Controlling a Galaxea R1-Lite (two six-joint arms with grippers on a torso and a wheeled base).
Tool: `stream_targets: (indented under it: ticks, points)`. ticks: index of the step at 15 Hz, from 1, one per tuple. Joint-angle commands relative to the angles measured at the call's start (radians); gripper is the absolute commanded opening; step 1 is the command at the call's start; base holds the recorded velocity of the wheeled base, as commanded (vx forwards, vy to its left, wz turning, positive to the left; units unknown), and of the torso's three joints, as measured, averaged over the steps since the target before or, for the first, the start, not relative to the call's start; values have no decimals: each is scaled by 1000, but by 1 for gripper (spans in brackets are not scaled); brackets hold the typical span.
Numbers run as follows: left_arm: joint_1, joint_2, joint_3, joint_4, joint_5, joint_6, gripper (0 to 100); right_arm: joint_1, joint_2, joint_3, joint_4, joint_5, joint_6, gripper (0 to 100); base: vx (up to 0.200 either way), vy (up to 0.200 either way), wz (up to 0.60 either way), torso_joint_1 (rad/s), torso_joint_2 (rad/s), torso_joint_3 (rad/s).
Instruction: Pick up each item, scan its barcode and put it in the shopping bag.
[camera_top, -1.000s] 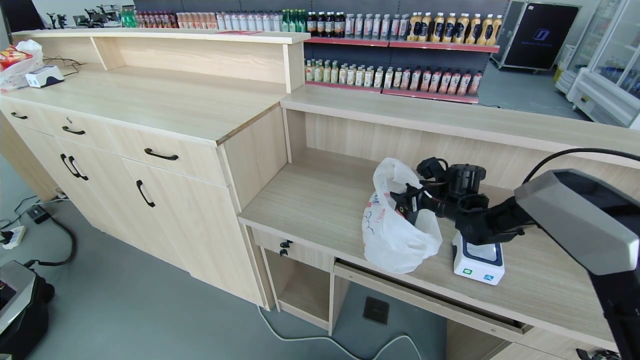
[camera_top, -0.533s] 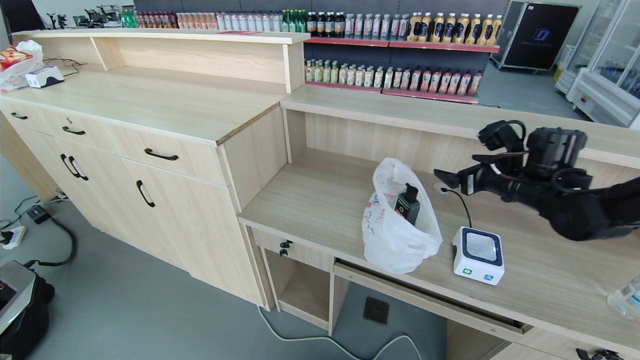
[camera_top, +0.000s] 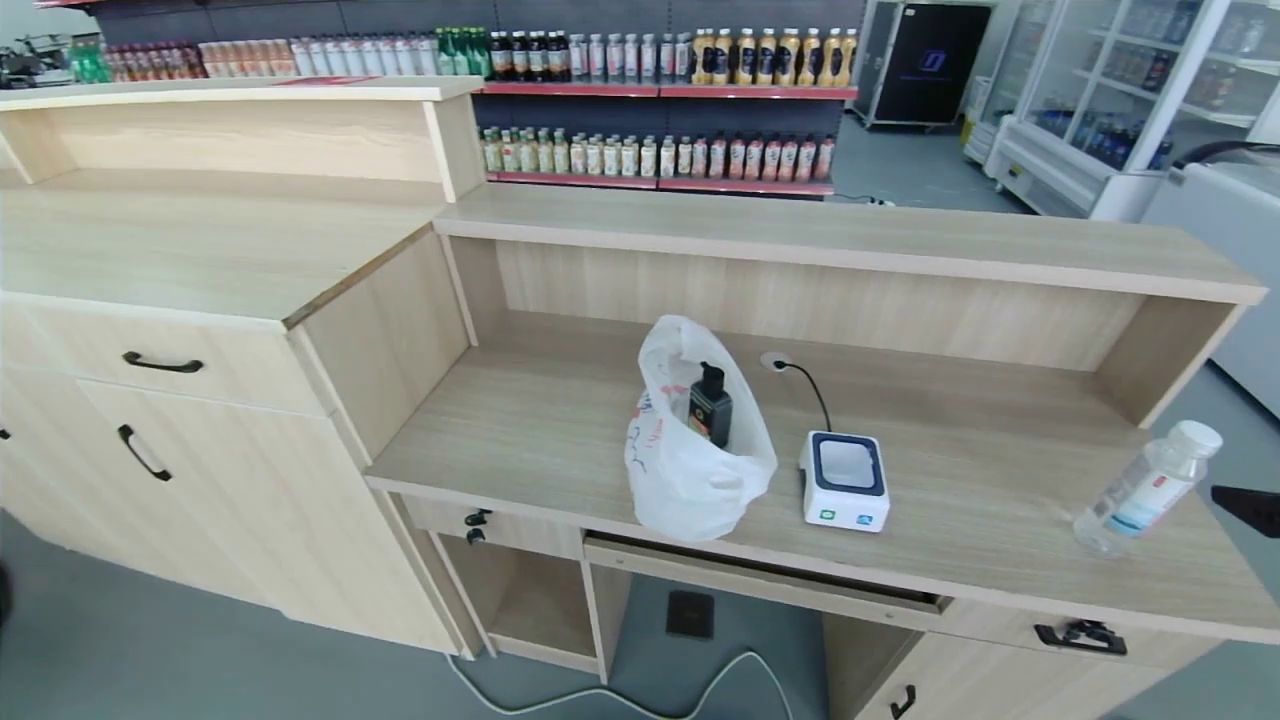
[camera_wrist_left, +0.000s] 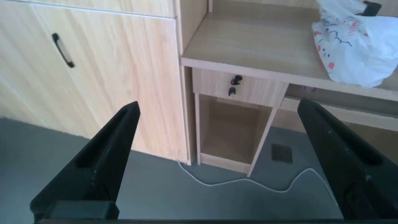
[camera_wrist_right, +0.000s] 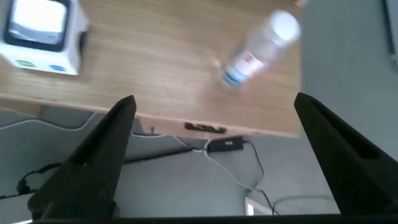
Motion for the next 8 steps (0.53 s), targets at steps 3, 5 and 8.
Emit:
stream_targets:
  ticks: [3,5,8]
  points:
    - [1,0,1,0,1,0,100,-139,134,21,-86,-12,53,100,0,0,0,0,0,0]
    - [1,0,-1,0,1,0,100,-168,288,13,-269,29,57,100,0,0,0,0,0,0]
    - [1,0,-1,0,0,0,100,-245,443,-39,-390,166,18,100,0,0,0,0,0,0]
